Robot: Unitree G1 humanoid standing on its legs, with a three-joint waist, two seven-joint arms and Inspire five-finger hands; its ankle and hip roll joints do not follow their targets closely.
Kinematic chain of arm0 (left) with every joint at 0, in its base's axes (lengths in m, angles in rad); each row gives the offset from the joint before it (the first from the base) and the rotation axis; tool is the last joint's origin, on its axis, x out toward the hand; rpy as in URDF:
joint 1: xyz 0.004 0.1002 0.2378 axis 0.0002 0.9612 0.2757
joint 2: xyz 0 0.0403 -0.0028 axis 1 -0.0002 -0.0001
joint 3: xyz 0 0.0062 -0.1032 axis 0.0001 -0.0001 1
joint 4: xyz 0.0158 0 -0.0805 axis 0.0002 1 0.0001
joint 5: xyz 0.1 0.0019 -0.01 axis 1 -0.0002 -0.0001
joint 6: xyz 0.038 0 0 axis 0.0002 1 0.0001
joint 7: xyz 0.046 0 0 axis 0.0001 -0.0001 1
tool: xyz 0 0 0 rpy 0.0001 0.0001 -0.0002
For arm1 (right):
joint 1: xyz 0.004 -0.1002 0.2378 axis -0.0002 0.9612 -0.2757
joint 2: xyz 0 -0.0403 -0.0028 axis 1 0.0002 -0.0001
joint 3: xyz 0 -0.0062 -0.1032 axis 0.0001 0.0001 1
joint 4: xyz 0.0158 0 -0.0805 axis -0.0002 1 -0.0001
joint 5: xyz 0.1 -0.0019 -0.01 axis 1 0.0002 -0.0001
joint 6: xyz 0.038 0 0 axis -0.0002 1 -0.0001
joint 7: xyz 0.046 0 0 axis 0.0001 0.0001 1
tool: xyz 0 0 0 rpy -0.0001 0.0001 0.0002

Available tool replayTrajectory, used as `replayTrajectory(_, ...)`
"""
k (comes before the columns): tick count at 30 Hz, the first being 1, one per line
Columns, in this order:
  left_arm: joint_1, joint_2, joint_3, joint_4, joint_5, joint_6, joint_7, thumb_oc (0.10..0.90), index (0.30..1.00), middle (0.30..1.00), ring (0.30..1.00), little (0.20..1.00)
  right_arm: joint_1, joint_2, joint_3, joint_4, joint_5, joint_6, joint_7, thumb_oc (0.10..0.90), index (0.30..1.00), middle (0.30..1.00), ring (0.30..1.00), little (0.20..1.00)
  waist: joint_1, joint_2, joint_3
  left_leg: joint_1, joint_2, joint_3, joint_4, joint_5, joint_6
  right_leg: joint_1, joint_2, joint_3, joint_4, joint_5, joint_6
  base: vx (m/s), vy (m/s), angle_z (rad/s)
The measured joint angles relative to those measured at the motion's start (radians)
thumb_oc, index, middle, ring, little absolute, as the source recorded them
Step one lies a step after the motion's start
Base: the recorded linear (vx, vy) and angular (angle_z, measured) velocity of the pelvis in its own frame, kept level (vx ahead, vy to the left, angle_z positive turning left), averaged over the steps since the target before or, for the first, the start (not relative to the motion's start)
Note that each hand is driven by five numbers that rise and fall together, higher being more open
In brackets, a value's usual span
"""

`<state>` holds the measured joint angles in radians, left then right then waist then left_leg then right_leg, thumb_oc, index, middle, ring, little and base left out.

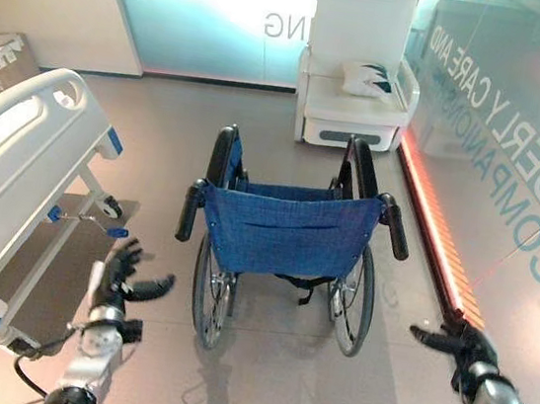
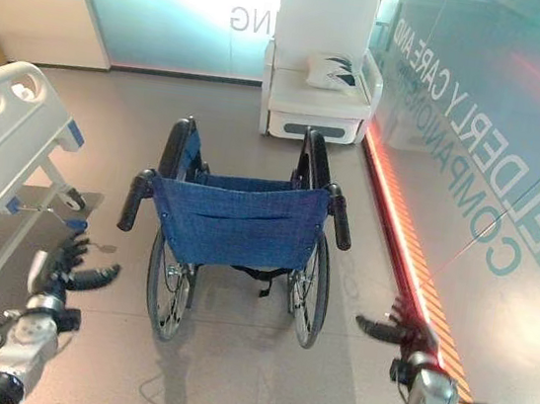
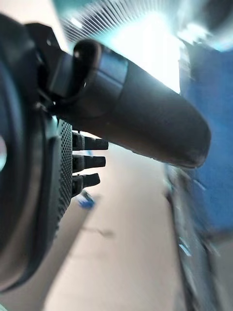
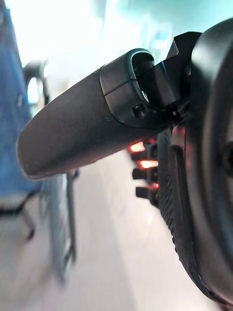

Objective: Push the wheelchair next to the bed

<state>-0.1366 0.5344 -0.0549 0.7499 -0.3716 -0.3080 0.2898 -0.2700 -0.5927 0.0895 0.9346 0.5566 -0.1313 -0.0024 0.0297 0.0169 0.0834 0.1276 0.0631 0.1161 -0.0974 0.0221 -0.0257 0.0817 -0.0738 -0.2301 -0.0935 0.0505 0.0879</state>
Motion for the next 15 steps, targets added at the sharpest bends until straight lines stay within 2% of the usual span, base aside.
replayTrajectory(2,-0.041,0.009,0.0,-0.018,0.001,0.01,0.064,0.8,0.9,0.9,0.9,0.9,-0.045,-0.001,0.001,-0.083,0.001,0.018,-0.096,0.8,0.9,0.9,0.9,0.9,0.002,0.0,0.0,0.0,-0.001,0.0,0.001,0.0,0.0,0.0,0.0,0.0,0.0,0.0,0.0,0.0,0.0,0.0)
replayTrajectory(6,-0.11,0.021,-0.004,-0.02,0.001,0.072,0.16,0.8,0.9,0.9,0.9,0.9,-0.158,-0.006,0.014,-0.158,0.002,0.059,-0.203,0.8,0.9,0.9,0.9,0.9,0.0,-0.001,0.001,0.0,-0.001,-0.001,0.006,0.004,0.0,0.0,0.0,0.001,0.001,0.0,0.0,0.0,0.0,0.0)
replayTrajectory(10,-0.155,0.035,-0.002,-0.037,-0.022,0.09,0.238,0.8,0.9,0.9,0.9,0.9,-0.225,-0.036,0.046,-0.223,0.012,0.065,-0.262,0.8,0.9,0.9,0.9,0.9,0.003,-0.004,0.003,-0.002,-0.002,-0.004,0.006,0.004,0.0,0.0,0.0,-0.001,0.004,0.0,0.0,0.0,0.0,0.0)
replayTrajectory(15,-0.173,0.076,0.004,-0.132,-0.041,0.101,0.27,0.8,0.9,0.9,0.9,0.9,-0.244,-0.045,0.046,-0.338,0.015,0.072,-0.327,0.8,0.9,0.9,0.9,0.9,0.004,-0.018,0.016,-0.002,-0.001,-0.005,0.006,0.004,0.0,0.0,0.0,-0.002,0.003,0.0,0.0,0.0,0.0,0.0)
